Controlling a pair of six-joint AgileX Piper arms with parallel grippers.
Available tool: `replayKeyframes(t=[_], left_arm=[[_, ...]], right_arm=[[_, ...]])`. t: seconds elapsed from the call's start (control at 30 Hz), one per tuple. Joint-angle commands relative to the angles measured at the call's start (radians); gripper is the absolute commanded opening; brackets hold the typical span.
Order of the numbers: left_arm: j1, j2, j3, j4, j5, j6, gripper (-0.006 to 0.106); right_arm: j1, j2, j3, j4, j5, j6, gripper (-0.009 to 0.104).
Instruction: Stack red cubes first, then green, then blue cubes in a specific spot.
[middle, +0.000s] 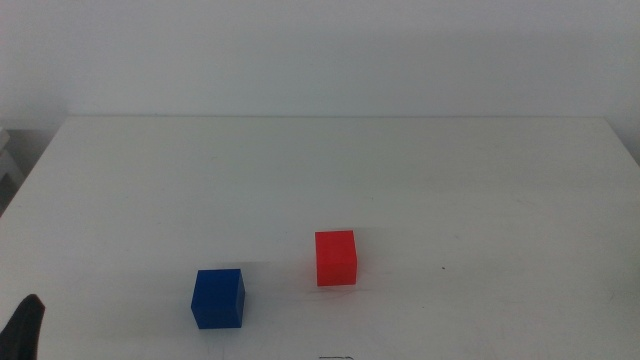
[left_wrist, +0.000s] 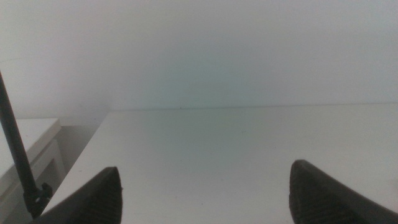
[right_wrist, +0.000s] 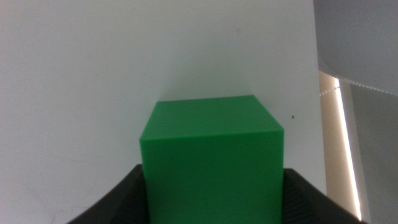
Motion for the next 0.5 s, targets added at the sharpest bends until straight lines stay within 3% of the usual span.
replayKeyframes(t=[0.0,0.1,0.3,0.47], left_arm=[[-0.002,-0.020,-0.003,-0.011,-0.088,-0.001,0.090],[-0.002,-0.020,-0.003,-0.011,-0.088,-0.001,0.090],[-0.002,-0.020,-0.003,-0.011,-0.088,-0.001,0.090],[-0.002,-0.020,-0.003,-0.011,-0.088,-0.001,0.090]], right_arm=[[-0.004,-0.047,-0.024,-0.008,-0.001,-0.012,0.033],[0.010,-0.075,-0.028,0.000,0.053,0.010,-0.002],[0.088,-0.202,-0.087,0.027,0.165,0.052,-0.001],[0.278,-0.262,-0.183,0.011,0.283,0.280,-0.001]])
